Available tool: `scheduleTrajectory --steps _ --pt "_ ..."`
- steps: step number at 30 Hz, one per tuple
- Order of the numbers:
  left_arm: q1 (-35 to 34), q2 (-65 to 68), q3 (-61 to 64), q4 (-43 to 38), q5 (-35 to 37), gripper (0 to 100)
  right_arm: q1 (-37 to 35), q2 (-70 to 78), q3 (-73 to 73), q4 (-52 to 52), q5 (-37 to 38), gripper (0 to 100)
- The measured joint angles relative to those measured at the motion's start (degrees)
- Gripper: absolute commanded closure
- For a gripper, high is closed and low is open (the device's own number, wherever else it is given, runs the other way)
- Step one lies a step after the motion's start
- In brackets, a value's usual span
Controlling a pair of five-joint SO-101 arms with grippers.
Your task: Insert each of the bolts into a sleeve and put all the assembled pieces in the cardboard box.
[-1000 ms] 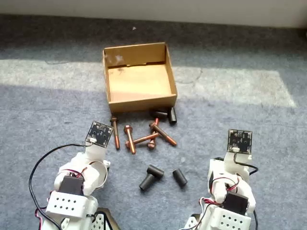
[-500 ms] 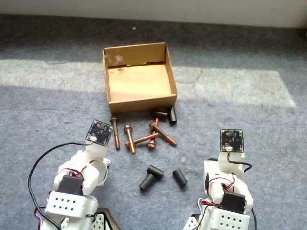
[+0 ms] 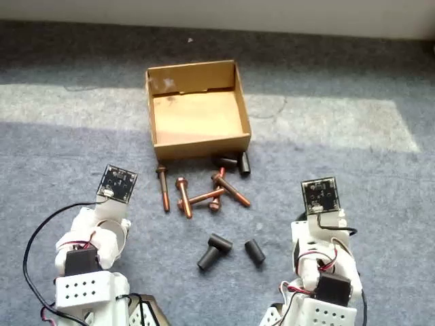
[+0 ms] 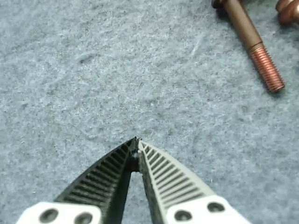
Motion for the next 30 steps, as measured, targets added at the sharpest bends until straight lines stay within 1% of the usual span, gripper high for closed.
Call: scheduleTrajectory --steps 3,6,8,12,16,19,24,30 --pt "0.00 0.00 0.00 0.00 -0.35 99 -2.46 3.08 -9.23 3.43 0.00 96.1" --pt "0.00 0.00 0.00 0.00 -0.35 99 -6.33 12.84 -17.76 5.19 0.00 96.1" --pt "0.00 0.00 0.00 0.00 -0.35 99 -8.79 21.27 -23.12 5.63 -0.09 95.7" --pt "0.00 0.00 0.00 0.00 -0.44 99 -14.24 40.44 -33.58 5.71 -3.96 94.7" --pt "0.00 0.00 0.00 0.00 -0.44 99 -19.34 58.73 -44.75 5.71 -7.56 85.3" --pt "-0.53 0.00 0.00 0.00 -0.53 99 -20.92 72.53 -53.27 5.71 -10.99 79.4" --pt "-0.53 0.00 0.00 0.00 -0.62 99 -23.91 93.98 -68.22 5.71 -13.01 79.3" --pt "-0.53 0.00 0.00 0.00 -0.62 99 -27.52 113.93 -83.69 5.63 -13.19 79.3"
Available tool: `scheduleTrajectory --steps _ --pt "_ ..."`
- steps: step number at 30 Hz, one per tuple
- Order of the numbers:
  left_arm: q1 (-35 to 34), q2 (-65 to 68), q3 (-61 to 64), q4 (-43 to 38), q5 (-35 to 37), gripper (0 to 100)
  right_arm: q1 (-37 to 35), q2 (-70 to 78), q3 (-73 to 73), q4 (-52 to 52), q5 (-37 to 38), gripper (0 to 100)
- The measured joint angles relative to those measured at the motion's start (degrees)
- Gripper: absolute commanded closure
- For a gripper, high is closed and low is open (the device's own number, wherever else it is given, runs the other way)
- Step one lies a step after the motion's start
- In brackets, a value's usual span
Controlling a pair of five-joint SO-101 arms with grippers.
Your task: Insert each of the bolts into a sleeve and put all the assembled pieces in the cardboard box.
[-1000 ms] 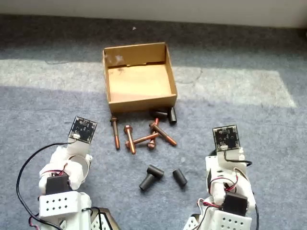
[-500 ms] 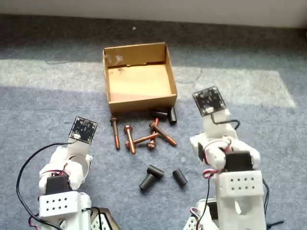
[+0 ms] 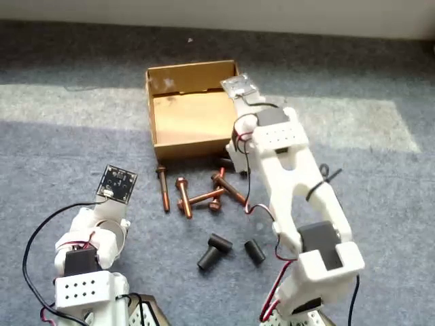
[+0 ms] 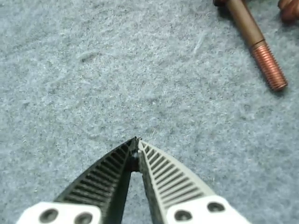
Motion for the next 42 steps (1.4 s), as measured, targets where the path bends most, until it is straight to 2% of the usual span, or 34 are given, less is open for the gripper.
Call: scheduleTrajectory --steps 9,16,22,27,35,39,42 --pt "0.00 0.00 0.00 0.00 0.00 99 0.09 17.23 -12.84 0.00 -0.26 79.4" --pt "0.00 0.00 0.00 0.00 0.00 99 0.26 22.77 -16.97 0.00 -0.35 94.0" --pt "0.00 0.00 0.00 0.00 0.00 99 0.26 23.82 -17.05 2.99 -0.44 99.6" --pt "0.00 0.00 0.00 0.00 0.00 99 0.18 23.91 -18.11 9.14 -0.44 99.2" --pt "0.00 0.00 0.00 0.00 0.00 99 0.18 11.43 -17.49 15.56 -0.35 99.2" --pt "0.00 0.00 0.00 0.00 0.00 99 0.09 1.76 -10.29 15.47 -0.35 99.2" --pt "0.00 0.00 -1.23 0.00 0.00 99 0.00 -5.45 -1.32 11.25 -0.35 99.2"
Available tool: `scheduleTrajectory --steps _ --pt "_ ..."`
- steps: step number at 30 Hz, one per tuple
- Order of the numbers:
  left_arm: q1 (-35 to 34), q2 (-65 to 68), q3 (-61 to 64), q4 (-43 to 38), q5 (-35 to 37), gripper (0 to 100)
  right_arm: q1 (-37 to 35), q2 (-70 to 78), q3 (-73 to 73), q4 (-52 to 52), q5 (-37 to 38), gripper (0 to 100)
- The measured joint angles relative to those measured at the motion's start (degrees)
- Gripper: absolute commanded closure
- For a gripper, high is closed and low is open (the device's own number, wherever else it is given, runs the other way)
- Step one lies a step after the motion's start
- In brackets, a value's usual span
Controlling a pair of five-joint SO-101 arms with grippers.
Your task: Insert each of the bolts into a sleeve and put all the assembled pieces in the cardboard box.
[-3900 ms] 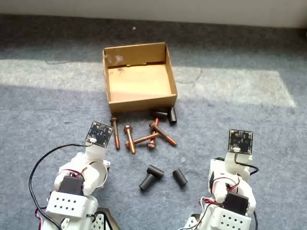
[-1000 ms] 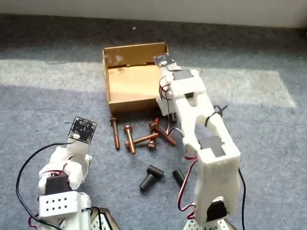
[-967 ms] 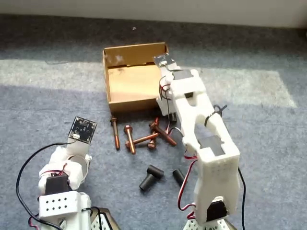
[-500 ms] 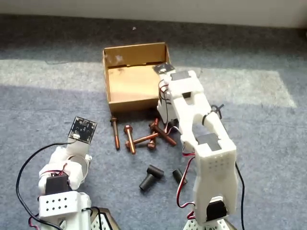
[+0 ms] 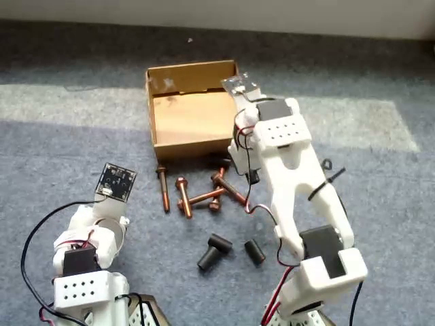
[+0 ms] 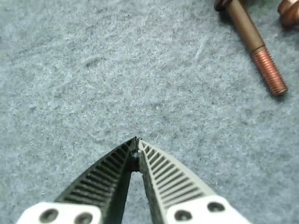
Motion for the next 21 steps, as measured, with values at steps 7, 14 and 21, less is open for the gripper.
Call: scheduleTrajectory --steps 7,14,21 --pt "0.00 0.09 -11.69 6.24 0.00 91 3.52 -15.47 23.47 -15.03 -2.20 99.2" --pt "5.27 6.95 -30.68 20.04 0.00 87 6.15 -20.75 35.08 -24.53 -7.91 99.2" --pt "14.68 33.49 -46.51 23.47 8.70 87 6.86 -20.84 38.15 -30.59 -9.14 99.2"
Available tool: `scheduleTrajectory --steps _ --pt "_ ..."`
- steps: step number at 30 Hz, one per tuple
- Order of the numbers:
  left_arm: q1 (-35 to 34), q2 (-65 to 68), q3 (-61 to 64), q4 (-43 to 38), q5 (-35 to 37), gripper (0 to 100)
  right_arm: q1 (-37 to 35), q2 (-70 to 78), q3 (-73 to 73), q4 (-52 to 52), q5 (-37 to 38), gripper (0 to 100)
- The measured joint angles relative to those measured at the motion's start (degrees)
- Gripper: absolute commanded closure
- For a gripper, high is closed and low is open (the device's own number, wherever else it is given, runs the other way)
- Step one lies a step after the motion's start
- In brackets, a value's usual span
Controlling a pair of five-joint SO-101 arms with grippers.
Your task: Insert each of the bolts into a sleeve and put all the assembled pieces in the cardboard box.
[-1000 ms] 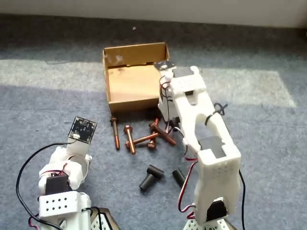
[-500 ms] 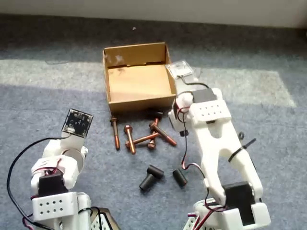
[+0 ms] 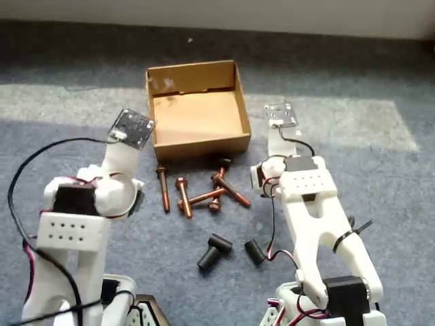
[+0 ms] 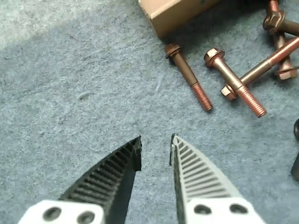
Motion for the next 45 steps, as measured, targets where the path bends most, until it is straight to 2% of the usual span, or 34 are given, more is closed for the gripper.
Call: scheduleTrajectory --steps 6,12,19,26,31,38,45 --pt "6.24 20.84 -8.70 -1.67 11.96 87 1.49 0.00 0.88 -1.67 -0.09 99.2" --pt "7.30 37.01 -10.90 -11.43 20.48 87 1.32 0.00 1.49 -1.85 -0.09 99.2" --pt "7.21 50.02 -12.66 -21.36 23.74 87 1.58 0.00 1.49 -1.85 -0.09 99.2" --pt "7.38 60.66 -19.52 -24.79 24.00 87 1.41 0.00 1.49 -1.85 -0.09 99.2" --pt "7.56 65.23 -25.14 -21.80 24.00 100 1.41 0.00 1.49 -0.35 -0.09 99.2" --pt "7.65 65.85 -26.55 -20.92 24.26 100 1.49 -2.37 1.49 5.10 -0.09 99.2" --pt "7.12 54.15 -18.73 -20.92 23.91 100 -0.70 -20.75 6.95 6.24 -0.09 99.2"
